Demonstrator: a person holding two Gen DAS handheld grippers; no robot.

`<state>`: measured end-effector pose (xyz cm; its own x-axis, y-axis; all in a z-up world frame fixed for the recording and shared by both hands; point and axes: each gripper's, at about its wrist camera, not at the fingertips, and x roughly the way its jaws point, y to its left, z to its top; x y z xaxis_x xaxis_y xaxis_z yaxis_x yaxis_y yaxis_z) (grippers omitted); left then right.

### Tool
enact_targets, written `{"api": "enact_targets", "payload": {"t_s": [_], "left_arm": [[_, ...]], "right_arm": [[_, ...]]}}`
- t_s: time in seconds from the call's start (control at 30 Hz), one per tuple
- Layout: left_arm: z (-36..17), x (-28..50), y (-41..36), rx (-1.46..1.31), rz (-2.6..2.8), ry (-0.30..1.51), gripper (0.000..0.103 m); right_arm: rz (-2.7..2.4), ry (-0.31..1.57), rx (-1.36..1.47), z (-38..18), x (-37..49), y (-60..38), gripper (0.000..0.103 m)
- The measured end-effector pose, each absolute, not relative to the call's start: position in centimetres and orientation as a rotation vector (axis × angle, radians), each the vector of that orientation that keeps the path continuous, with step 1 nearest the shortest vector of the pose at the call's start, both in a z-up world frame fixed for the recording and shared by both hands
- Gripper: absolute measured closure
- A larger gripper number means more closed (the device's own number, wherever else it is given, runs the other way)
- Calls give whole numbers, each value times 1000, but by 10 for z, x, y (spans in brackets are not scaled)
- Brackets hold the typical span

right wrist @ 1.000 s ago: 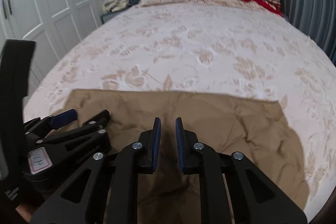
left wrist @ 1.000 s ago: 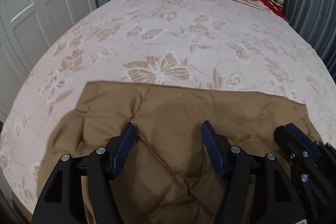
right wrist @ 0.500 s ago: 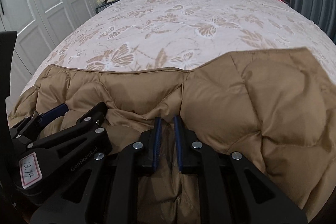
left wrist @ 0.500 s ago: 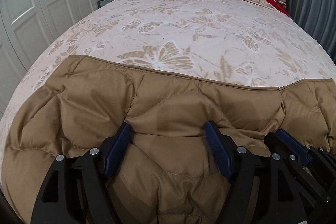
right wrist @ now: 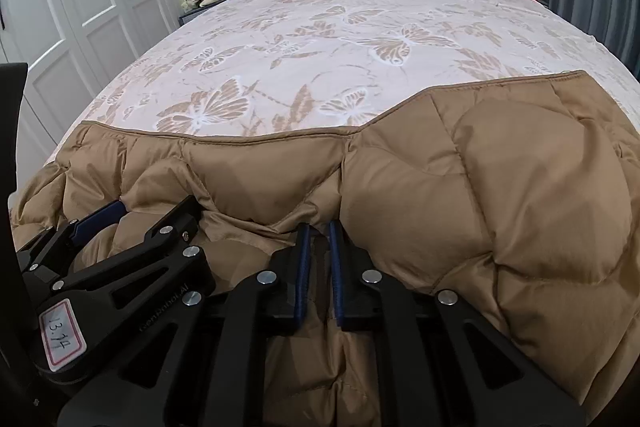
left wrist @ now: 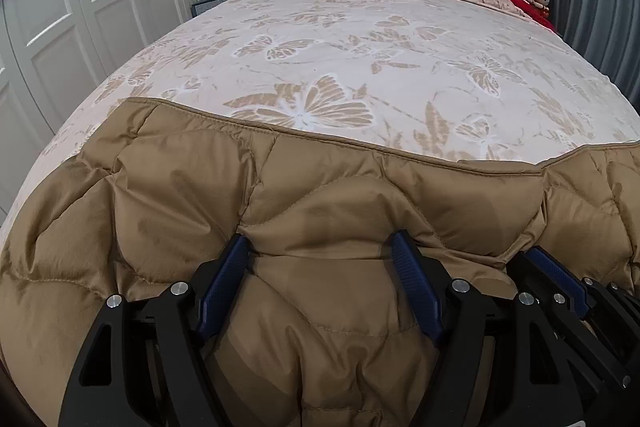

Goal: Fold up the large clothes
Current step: 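Grasp the jacket hem with both grippers side by side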

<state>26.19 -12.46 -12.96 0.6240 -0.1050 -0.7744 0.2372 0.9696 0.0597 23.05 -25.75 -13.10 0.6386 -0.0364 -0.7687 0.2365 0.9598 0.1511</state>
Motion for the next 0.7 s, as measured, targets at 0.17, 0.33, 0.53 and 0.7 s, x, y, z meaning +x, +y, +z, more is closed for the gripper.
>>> {"api": "enact_targets", "payload": {"t_s": [0.17,0.33,0.53,0.7], "left_arm": [[-130,262,-124,155,-197,872,31],[-131,260,-123,146,-195,865,31],[-134,260,-123,134,-192,853,31],[-135,263,-125,133,-188,862,30]], "right_arm": [[-158,861,249,-132,230,-258,95],[-164,850,250,-133,230,-259,96],[-169,835,254,-136,229,-258,96],[-172,835,259,-136,233,-260,96]]}}
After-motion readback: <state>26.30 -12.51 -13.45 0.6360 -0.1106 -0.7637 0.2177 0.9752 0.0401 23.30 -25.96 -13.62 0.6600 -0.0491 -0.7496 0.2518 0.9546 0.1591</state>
